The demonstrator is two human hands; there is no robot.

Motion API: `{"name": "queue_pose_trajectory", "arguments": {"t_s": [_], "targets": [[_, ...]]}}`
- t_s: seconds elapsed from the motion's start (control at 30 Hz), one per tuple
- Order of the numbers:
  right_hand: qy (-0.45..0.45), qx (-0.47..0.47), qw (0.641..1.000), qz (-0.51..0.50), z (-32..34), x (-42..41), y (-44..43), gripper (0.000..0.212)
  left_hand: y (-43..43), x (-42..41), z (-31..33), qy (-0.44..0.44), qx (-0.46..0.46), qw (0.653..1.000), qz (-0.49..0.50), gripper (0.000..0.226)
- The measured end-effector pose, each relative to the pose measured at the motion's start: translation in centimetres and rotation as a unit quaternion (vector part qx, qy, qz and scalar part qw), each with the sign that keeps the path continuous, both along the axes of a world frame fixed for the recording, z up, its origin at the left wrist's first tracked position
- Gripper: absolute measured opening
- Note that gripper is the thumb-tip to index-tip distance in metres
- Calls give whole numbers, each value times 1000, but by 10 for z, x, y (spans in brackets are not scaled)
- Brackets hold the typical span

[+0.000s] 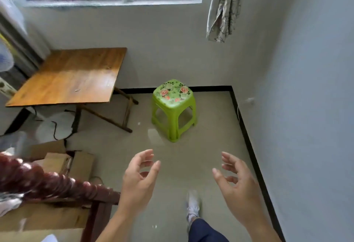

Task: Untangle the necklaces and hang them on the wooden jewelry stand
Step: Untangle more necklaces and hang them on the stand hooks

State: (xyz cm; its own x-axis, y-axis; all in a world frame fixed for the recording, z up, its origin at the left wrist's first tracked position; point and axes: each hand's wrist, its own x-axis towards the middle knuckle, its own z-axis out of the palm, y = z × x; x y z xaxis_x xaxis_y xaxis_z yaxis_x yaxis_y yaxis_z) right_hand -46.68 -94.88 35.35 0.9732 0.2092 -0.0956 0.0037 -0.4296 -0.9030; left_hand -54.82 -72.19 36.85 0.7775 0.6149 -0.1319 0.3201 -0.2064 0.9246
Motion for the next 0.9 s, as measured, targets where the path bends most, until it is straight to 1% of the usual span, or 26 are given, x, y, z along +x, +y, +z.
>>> {"name": "queue_pose_trajectory", "arguments": {"t_s": [0.1, 0.2, 0.3, 0.4, 0.53, 0.67, 0.77, 0.9], "targets": [[10, -8, 999, 46, -25, 64, 56, 45, 43, 50, -13, 17, -5, 999, 48, 26], [13, -24, 992, 122, -35, 137, 118, 44, 89, 99, -18, 34, -6, 994, 106, 27], [-12, -27, 979, 200, -19, 205, 190, 44, 138, 141, 3, 29, 4, 986, 163, 27], [-35, -37, 959, 278, 4, 259, 263, 45, 188, 169, 21, 18, 6, 975, 222, 27], [-47, -35, 933, 355, 13, 308, 354, 44, 252, 198, 19, -4, -22, 952, 306, 26], [-63, -80, 906, 410, -17, 351, 446, 44, 325, 230, -19, 19, -53, 935, 349, 25], [-63, -111, 893, 432, -36, 380, 514, 45, 392, 259, -42, 38, -74, 926, 369, 24], [-58, -122, 886, 444, -28, 427, 611, 45, 488, 306, -39, 47, -76, 924, 371, 23]]}}
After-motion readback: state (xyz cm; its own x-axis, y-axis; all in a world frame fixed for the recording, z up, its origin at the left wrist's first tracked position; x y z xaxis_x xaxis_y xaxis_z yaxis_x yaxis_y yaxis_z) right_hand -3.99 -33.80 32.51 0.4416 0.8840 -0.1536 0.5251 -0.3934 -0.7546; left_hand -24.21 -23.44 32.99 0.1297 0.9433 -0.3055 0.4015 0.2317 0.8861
